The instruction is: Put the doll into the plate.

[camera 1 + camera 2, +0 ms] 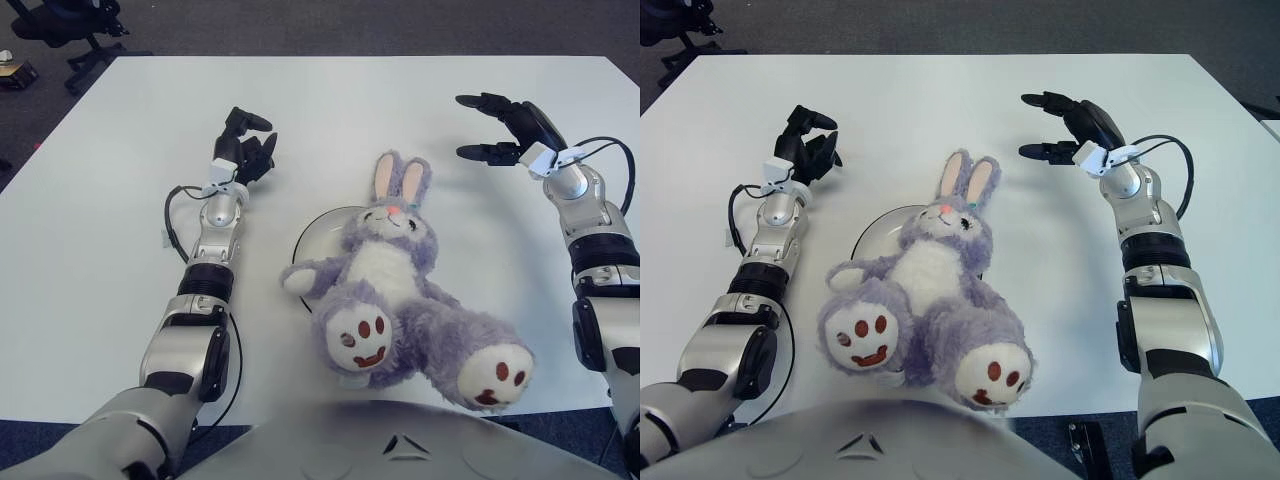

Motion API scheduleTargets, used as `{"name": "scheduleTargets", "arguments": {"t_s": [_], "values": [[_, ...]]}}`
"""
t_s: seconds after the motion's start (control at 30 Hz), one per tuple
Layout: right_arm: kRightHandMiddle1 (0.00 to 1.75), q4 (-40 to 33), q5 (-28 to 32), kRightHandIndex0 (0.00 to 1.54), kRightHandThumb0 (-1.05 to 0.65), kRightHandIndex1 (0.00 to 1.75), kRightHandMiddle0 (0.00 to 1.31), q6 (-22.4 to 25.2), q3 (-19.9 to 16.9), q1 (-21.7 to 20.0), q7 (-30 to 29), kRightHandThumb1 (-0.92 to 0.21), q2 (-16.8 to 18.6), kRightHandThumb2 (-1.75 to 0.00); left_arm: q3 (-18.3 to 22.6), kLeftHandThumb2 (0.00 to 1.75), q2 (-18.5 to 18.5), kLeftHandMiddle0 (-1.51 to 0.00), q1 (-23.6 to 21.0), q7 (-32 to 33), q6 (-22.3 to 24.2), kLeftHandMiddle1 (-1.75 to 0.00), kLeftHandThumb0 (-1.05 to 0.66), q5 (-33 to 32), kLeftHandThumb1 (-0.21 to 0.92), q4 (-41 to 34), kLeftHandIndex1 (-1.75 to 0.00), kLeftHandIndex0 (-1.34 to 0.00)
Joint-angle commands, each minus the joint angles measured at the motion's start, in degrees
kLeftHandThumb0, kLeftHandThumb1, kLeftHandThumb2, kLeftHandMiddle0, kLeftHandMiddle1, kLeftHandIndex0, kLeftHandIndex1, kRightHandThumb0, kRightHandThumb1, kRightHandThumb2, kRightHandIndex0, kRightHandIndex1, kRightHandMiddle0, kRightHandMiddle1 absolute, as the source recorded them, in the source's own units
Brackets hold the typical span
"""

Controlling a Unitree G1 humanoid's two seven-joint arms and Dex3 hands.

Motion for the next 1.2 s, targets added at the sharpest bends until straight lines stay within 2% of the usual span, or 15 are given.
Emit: {"name": "scheduleTargets", "arguments": {"t_s": [0.0,0.23,0.33,0.43,0.73,0.77,0.8,0.87,0.9,1.0,1.17], "values": [[0.11,-2.1,1.6,0.59,-0.33,0.01,0.62,3.6,-0.2,0.0,0.9,-0.92,0.2,-0.11,0.3,0.36,0.5,-0.91,0.9,-0.5,0.0,-1.75,-0.35,-0.2,0.92,-1.0,-1.59,-0.37],[0.10,-3.8,2.1,0.60,-0.32,0.01,0.62,6.2,0.2,0.6,1.1,-0.92,0.1,-0.10,0.3,0.37,0.5,-0.91,1.0,-0.7,0.2,-1.75,-0.35,-0.2,0.92,-1.4,-1.59,-0.36],[0.12,3.0,7.3,0.67,-0.32,0.04,0.65,14.1,-3.5,0.5,-1.1,-0.92,5.5,-0.11,0.0,0.37,0.2,-0.91,2.0,-1.0,0.7,-1.75,-0.35,-0.2,0.92,-3.2,-1.59,-0.36],[0.13,3.6,10.8,0.74,-0.35,0.07,0.66,18.0,-5.2,0.2,-0.6,-0.92,7.3,-0.13,-0.2,0.37,0.1,-0.90,2.4,-1.1,1.3,-1.75,-0.35,-0.2,0.92,-4.2,-1.59,-0.36],[0.14,2.5,12.6,0.79,-0.38,0.08,0.66,19.7,-5.1,0.6,-0.7,-0.92,7.7,-0.15,-0.1,0.38,-0.2,-0.90,3.0,-1.3,2.5,-1.75,-0.35,-0.3,0.92,-5.7,-1.60,-0.36],[0.15,2.7,14.2,0.79,-0.38,0.08,0.66,19.0,-6.1,0.6,-0.3,-0.92,8.3,-0.15,-0.1,0.38,-0.3,-0.90,3.2,-1.7,2.9,-1.75,-0.35,-0.7,0.92,-6.2,-1.60,-0.36],[0.19,2.8,15.4,0.79,-0.38,0.07,0.64,18.5,-6.9,0.6,0.0,-0.92,8.8,-0.16,0.0,0.38,-0.4,-0.90,3.4,-1.9,3.2,-1.75,-0.35,-1.0,0.92,-6.7,-1.60,-0.36],[0.49,3.0,17.3,0.83,-0.37,0.05,0.52,18.0,-7.9,0.7,0.9,-0.92,9.5,-0.18,0.0,0.38,-0.6,-0.90,3.8,-2.3,3.9,-1.75,-0.35,-1.3,0.91,-7.5,-1.60,-0.36],[0.58,3.0,17.6,0.84,-0.37,0.05,0.48,18.0,-8.0,0.7,1.0,-0.92,9.5,-0.18,0.0,0.38,-0.6,-0.90,3.8,-2.3,4.0,-1.75,-0.35,-1.4,0.91,-7.7,-1.60,-0.36],[0.69,3.0,18.3,0.86,-0.37,0.05,0.43,18.1,-8.1,0.8,1.5,-0.92,9.6,-0.19,0.0,0.38,-0.7,-0.90,4.1,-2.5,4.6,-1.75,-0.35,-1.4,0.91,-8.4,-1.60,-0.36],[0.74,3.0,18.6,0.87,-0.37,0.05,0.41,18.1,-8.0,0.9,1.6,-0.92,9.6,-0.19,0.1,0.39,-0.8,-0.90,4.2,-2.6,5.1,-1.75,-0.35,-1.3,0.91,-8.9,-1.60,-0.36]]}}
